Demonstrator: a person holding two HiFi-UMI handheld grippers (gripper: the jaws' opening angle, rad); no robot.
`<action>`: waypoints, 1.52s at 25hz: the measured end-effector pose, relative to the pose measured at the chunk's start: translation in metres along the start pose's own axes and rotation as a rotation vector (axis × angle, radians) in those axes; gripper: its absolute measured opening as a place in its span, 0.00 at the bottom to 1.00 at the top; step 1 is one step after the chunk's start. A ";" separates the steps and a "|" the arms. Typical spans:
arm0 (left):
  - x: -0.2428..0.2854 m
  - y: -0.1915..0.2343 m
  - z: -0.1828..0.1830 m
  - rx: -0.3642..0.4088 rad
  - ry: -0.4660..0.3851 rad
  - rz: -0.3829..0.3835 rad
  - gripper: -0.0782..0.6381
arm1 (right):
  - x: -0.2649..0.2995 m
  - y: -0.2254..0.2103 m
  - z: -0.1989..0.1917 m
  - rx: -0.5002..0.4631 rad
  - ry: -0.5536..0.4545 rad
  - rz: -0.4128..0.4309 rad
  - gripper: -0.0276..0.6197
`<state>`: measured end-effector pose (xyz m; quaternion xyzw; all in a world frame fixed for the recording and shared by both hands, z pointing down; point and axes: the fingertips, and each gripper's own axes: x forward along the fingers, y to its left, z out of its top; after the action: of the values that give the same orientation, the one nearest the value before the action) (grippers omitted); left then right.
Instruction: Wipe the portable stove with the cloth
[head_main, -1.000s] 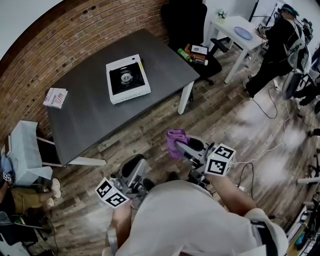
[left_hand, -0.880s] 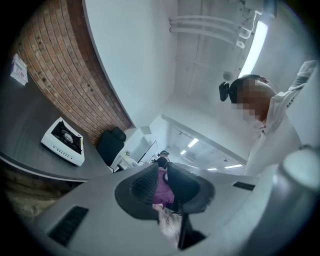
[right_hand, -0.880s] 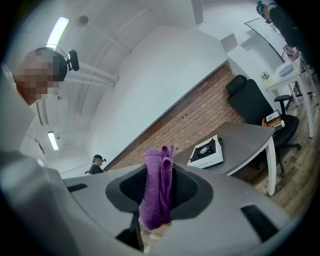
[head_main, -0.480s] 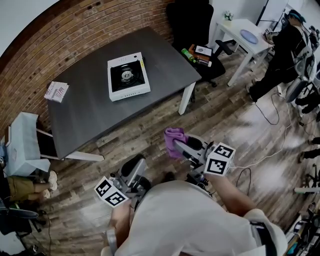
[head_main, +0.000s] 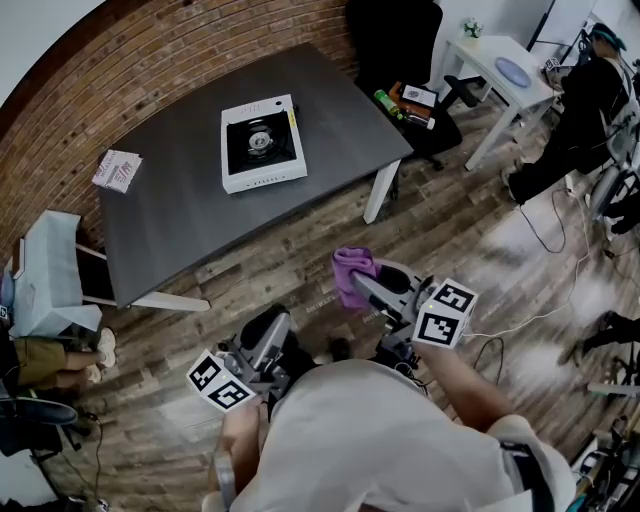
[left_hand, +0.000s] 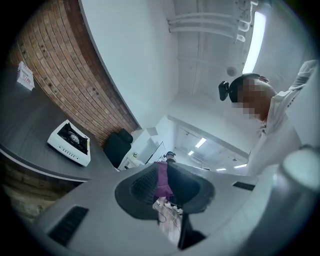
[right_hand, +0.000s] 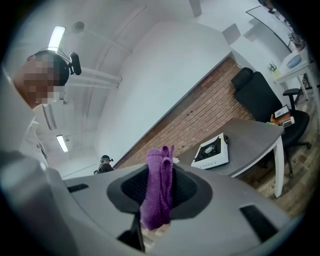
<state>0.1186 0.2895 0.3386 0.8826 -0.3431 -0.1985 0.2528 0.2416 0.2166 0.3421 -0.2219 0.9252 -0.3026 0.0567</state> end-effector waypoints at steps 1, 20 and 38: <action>0.001 0.003 0.002 0.000 0.000 0.000 0.20 | 0.003 -0.002 0.000 -0.003 0.003 -0.008 0.19; 0.007 0.144 0.105 -0.015 0.040 -0.060 0.19 | 0.151 -0.045 0.030 -0.021 0.006 -0.150 0.19; -0.017 0.240 0.158 -0.062 0.083 -0.120 0.18 | 0.253 -0.056 0.035 0.035 0.014 -0.244 0.20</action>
<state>-0.0967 0.0999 0.3562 0.9008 -0.2724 -0.1870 0.2816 0.0447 0.0453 0.3534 -0.3297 0.8862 -0.3251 0.0167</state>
